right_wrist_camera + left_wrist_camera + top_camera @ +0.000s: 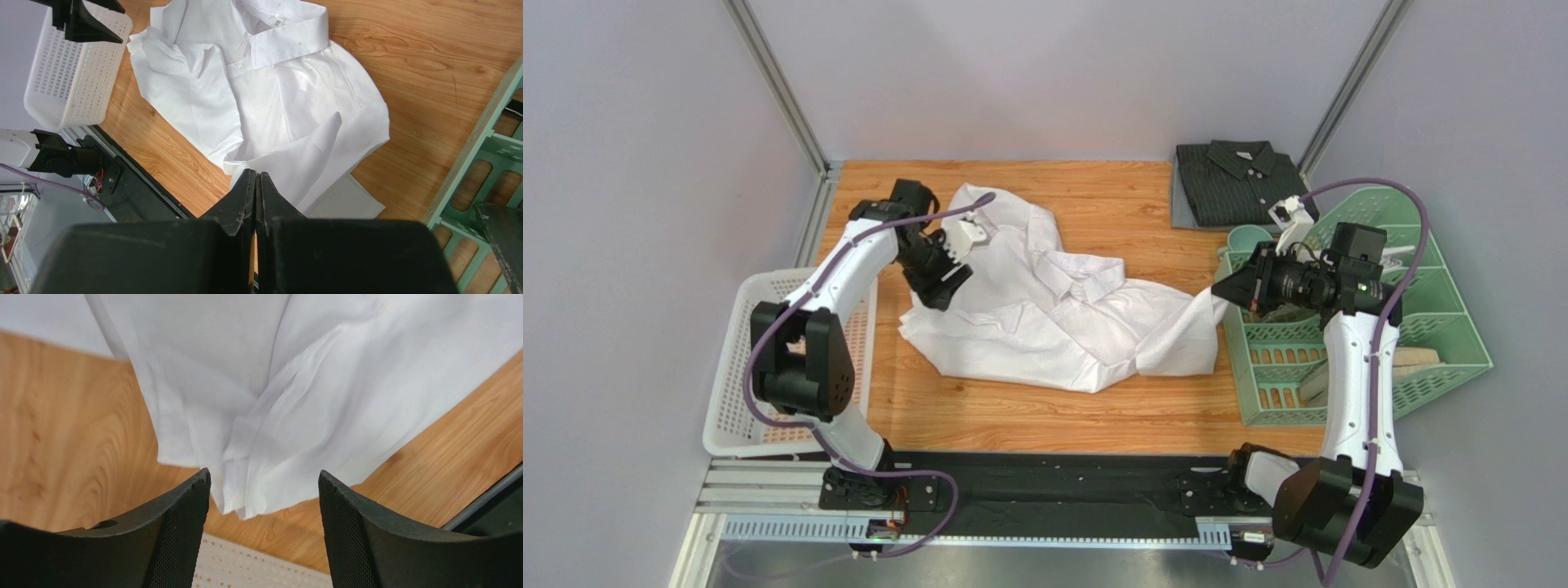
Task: Fold and stack the long sleeve shirts
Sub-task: Flatten the shirt out
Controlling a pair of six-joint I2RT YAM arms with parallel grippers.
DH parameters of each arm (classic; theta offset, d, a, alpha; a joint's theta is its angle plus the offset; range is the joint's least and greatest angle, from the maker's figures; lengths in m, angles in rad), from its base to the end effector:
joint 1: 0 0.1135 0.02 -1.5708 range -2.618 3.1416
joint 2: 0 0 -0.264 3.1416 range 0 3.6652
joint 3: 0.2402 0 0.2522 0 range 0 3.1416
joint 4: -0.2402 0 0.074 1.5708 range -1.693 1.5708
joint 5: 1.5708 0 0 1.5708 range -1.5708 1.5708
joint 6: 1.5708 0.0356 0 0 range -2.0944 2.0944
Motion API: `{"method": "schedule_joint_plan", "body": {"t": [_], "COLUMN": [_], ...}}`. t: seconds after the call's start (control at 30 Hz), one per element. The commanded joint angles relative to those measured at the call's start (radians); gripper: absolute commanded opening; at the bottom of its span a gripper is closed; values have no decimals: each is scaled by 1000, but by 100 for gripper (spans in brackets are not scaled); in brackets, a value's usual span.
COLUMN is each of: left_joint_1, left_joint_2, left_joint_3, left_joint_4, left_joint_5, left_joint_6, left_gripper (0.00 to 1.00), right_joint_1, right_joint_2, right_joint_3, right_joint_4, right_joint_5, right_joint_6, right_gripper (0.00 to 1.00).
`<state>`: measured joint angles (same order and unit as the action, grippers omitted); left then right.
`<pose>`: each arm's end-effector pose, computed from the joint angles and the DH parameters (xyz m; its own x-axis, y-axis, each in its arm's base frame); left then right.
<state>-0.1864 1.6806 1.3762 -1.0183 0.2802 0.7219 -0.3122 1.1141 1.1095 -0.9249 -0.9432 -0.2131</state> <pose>0.3197 -0.0703 0.2548 -0.5532 0.7506 -0.3615 0.8132 0.5806 -0.0389 0.2045 -0.0357 0.3333 -0.6860 0.0909 -0.7219 -0.4354 0.7436 0.5074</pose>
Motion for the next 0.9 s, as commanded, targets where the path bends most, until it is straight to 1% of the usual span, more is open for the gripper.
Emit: {"method": "schedule_joint_plan", "body": {"t": [0.0, 0.03, 0.07, 0.1, 0.13, 0.17, 0.3, 0.5, 0.57, 0.67, 0.7, 0.77, 0.87], "left_joint_1": [-169, -201, -267, -298, -327, -370, -447, -521, -536, -548, -547, -547, -548], "left_joint_2": [-49, -26, -12, 4, 37, 53, 140, 214, 240, 275, 287, 300, 321], "left_joint_3": [47, 49, 50, 55, 60, 72, 121, 123, 132, 133, 130, 130, 142], "left_joint_4": [58, 78, 127, 139, 155, 188, 196, 262, 265, 274, 282, 293, 297], "left_joint_5": [62, -13, -69, -119, -216, -258, -415, -535, -546, -556, -559, -564, -566], "left_joint_6": [-81, -137, -165, -183, -226, -251, -351, -426, -440, -483, -496, -504, -516], "left_gripper": [72, 72, 73, 73, 72, 72, 67, 65, 61, 59, 55, 52, 51], "right_joint_1": [13, 18, 18, 21, 21, 22, 22, 24, 24, 24, 24, 24, 24], "right_joint_2": [-31, -30, -30, -30, -28, -28, -23, -4, 6, 10, 10, 15, 18], "right_joint_3": [0, 3, 3, 3, 3, 3, 7, 3, 0, -5, -5, -4, -2], "right_joint_4": [61, 64, 64, 64, 64, 64, 64, 72, 80, 93, 97, 98, 100], "right_joint_5": [-6, -3, -2, 3, 7, 9, 18, 23, 24, 24, 23, 23, 26], "right_joint_6": [38, 40, 40, 41, 40, 41, 40, 43, 49, 57, 60, 58, 57], "right_gripper": [0, 0, 0, 0, 0, 0, 0, 0, 0, 0, 0, 0, 0]}}
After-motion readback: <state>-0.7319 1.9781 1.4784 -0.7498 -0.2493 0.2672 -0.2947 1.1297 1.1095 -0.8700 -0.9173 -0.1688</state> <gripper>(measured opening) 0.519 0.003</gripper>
